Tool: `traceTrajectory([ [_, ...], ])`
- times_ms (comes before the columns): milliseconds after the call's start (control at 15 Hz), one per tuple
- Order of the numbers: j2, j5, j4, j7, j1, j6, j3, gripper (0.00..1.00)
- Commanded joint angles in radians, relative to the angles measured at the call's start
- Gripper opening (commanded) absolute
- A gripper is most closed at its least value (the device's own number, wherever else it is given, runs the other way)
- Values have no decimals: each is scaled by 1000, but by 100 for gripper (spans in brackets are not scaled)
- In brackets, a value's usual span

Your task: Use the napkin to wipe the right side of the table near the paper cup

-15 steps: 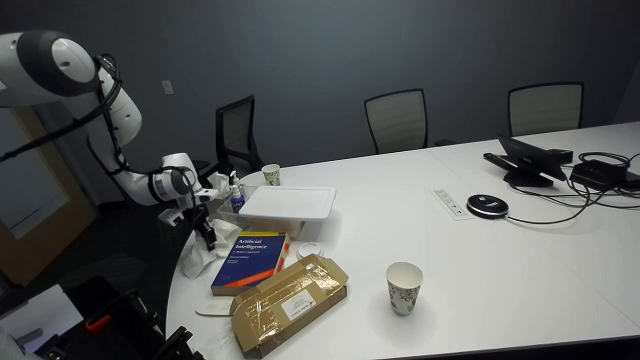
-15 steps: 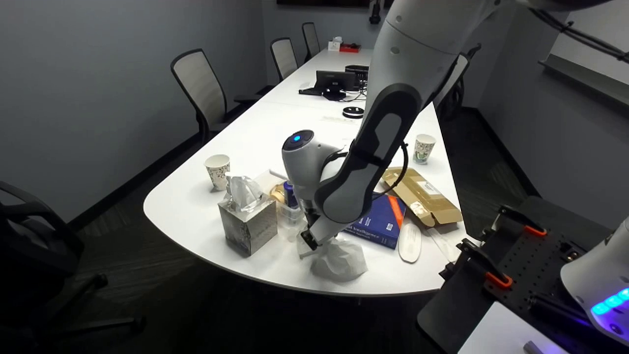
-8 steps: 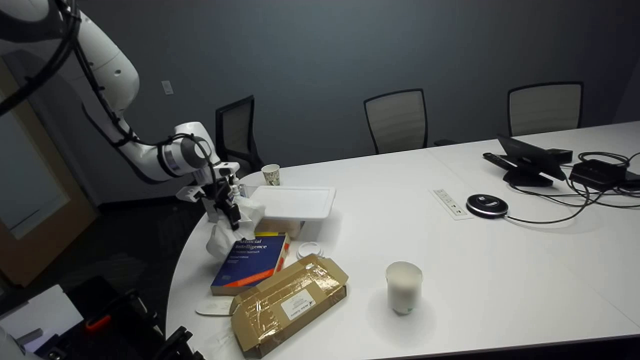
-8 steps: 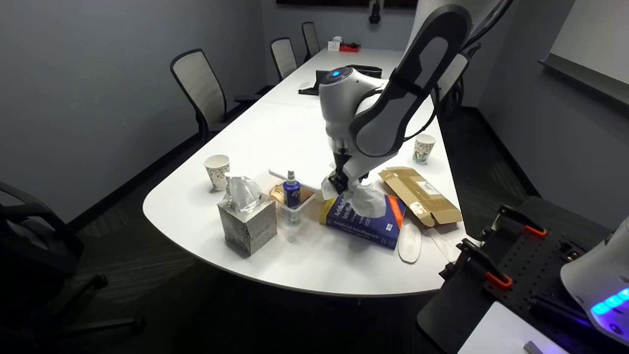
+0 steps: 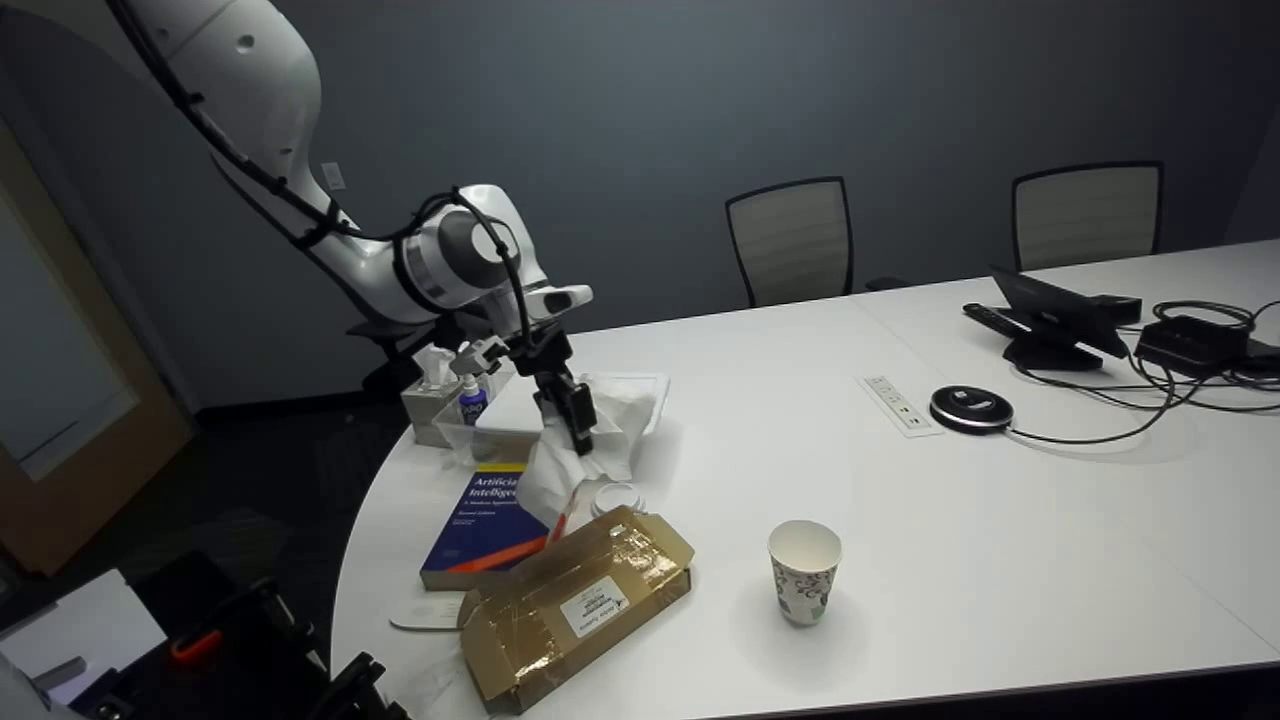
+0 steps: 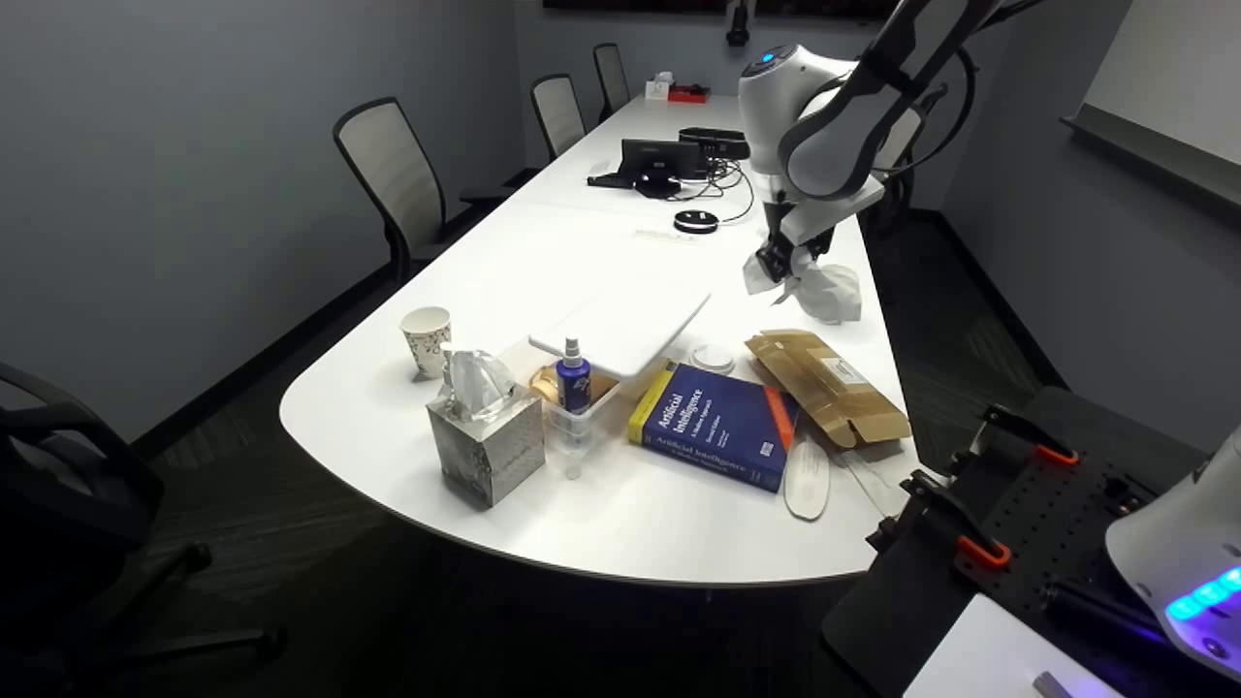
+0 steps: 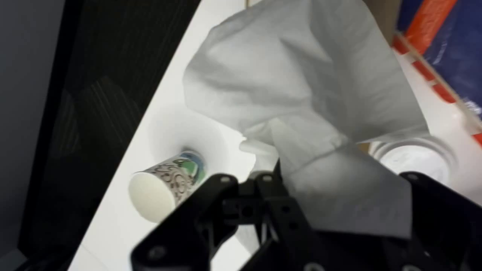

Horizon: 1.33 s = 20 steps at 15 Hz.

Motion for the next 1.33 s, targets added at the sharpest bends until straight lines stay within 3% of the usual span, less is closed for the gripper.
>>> traceTrajectory([
  [0, 36, -89, 71, 12, -77, -19, -13, 3],
  [267, 136, -130, 164, 24, -154, 109, -1, 3],
  [667, 338, 45, 307, -62, -211, 463, -2, 3],
  [733, 299, 66, 249, -73, -161, 420, -42, 11],
  [1133, 356, 116, 302, -102, -171, 466, -41, 11],
  [1200, 356, 116, 303, -102, -171, 466, -41, 3],
  [1267, 376, 139, 323, -117, -182, 467, -33, 3],
])
